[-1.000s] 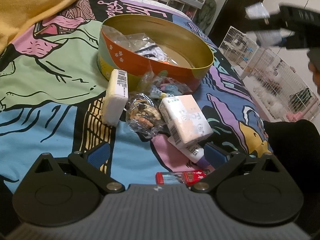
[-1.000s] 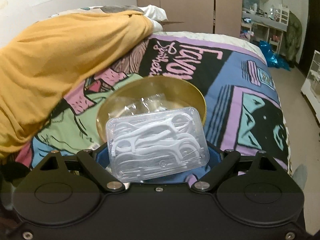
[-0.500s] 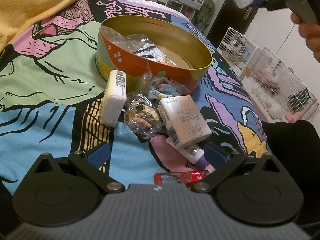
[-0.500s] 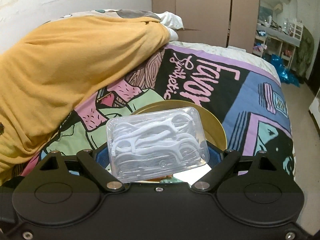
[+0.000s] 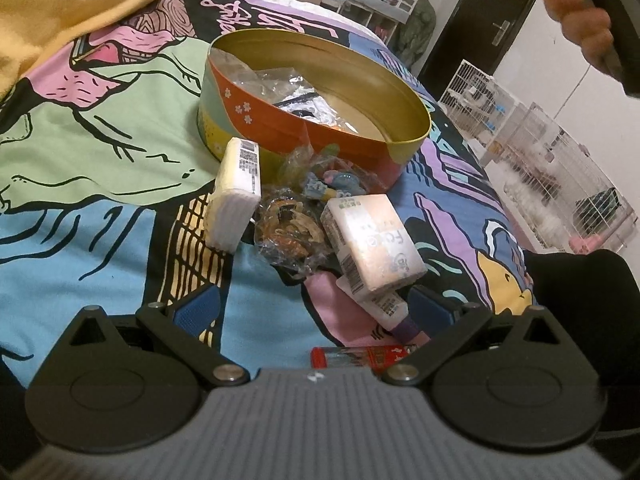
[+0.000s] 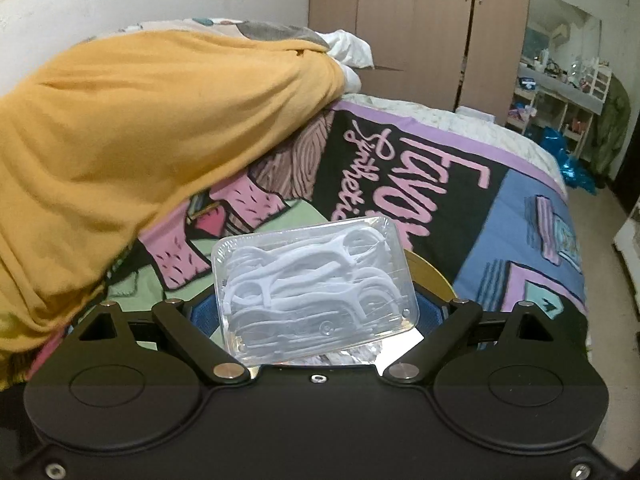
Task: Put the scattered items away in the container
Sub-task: 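Carry the floss box over the tin and release it with the right gripper, then lower the left gripper onto the red lighter and close it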
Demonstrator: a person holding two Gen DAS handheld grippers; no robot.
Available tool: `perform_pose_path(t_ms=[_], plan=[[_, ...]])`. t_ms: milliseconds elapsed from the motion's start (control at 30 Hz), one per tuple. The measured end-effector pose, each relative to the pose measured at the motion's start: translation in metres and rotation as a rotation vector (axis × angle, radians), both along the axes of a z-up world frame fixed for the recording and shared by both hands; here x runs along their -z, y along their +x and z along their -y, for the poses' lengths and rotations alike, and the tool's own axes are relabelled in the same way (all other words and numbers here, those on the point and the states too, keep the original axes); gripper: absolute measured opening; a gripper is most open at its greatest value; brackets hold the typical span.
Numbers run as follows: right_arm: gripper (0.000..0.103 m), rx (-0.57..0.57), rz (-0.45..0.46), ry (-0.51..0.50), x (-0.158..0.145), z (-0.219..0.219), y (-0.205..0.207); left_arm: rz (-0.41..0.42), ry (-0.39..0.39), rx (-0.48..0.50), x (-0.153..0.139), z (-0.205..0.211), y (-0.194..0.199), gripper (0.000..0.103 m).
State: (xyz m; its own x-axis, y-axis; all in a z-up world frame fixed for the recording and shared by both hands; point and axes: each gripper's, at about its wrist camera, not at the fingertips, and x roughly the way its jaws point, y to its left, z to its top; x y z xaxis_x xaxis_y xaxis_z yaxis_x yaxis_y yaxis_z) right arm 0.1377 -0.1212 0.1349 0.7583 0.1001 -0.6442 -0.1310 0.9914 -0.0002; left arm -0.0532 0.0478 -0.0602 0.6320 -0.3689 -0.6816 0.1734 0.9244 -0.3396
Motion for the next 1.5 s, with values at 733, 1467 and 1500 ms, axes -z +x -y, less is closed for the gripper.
perform_pose_path(t_ms=[733, 1467, 1500], plan=[[0.103, 0.116, -0.018, 0.089, 0.053, 0.082, -0.111, -0.041, 0.085, 0.065, 0.009, 0.017, 0.0, 0.103], [0.103, 0.261, 0.032, 0.05, 0.123, 0.119, -0.175, -0.101, 0.177, 0.159, 0.023, 0.059, -0.007, 0.103], [0.103, 0.267, 0.039, 0.062, 0.124, 0.121, -0.175, -0.101, 0.177, 0.152, 0.023, 0.06, -0.007, 0.103]])
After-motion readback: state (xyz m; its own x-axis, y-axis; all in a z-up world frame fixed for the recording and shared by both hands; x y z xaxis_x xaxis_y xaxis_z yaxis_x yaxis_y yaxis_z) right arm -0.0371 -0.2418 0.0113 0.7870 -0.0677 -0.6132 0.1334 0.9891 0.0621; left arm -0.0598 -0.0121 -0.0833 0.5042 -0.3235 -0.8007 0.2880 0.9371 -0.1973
